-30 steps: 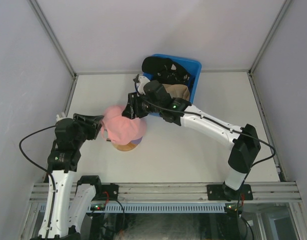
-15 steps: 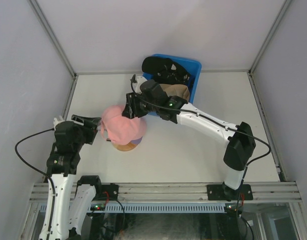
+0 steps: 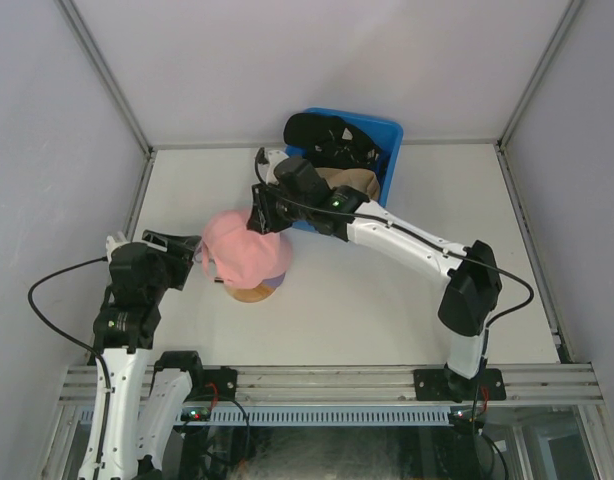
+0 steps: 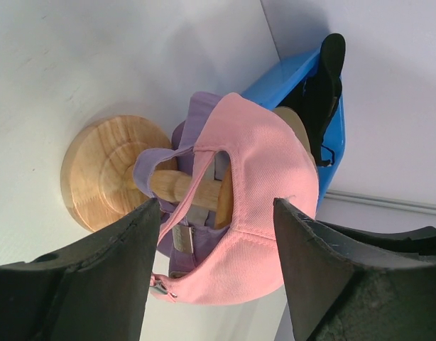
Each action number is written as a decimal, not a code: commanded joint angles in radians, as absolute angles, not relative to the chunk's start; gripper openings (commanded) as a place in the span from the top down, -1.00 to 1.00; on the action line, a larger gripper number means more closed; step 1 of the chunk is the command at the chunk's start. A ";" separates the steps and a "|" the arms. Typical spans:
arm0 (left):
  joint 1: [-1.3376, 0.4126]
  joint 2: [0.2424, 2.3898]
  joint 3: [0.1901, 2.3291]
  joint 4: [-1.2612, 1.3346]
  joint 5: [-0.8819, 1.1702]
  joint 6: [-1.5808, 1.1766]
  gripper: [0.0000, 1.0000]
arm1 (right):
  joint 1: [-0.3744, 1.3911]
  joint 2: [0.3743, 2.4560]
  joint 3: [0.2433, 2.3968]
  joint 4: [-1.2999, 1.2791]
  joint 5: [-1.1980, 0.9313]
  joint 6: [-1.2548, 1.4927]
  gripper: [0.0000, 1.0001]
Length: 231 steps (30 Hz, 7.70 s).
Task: Stack the hats
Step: Stack the hat on the hat.
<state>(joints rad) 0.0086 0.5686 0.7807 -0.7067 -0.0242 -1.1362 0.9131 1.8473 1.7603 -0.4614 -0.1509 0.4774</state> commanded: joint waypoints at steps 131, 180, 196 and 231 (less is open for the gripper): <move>-0.008 0.627 0.841 -0.826 -0.059 -0.933 0.18 | 0.931 1.887 2.108 -0.681 -0.091 0.384 1.00; -0.007 0.634 1.024 -0.861 -0.078 -0.902 1.00 | 0.907 1.845 2.102 -0.704 -0.087 0.379 1.00; -0.008 0.659 1.041 -0.856 -0.095 -0.891 1.00 | 0.900 1.839 2.075 -0.710 -0.106 0.384 1.00; -0.008 0.740 1.020 -0.739 -0.307 -0.813 1.00 | 0.913 1.970 2.108 -0.804 -0.172 0.405 1.00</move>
<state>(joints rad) -0.0090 0.7418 0.9802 -0.8257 -0.2420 -0.8238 0.9104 1.9587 2.1021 -0.8047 -0.1619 0.3973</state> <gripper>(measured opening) 0.008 0.129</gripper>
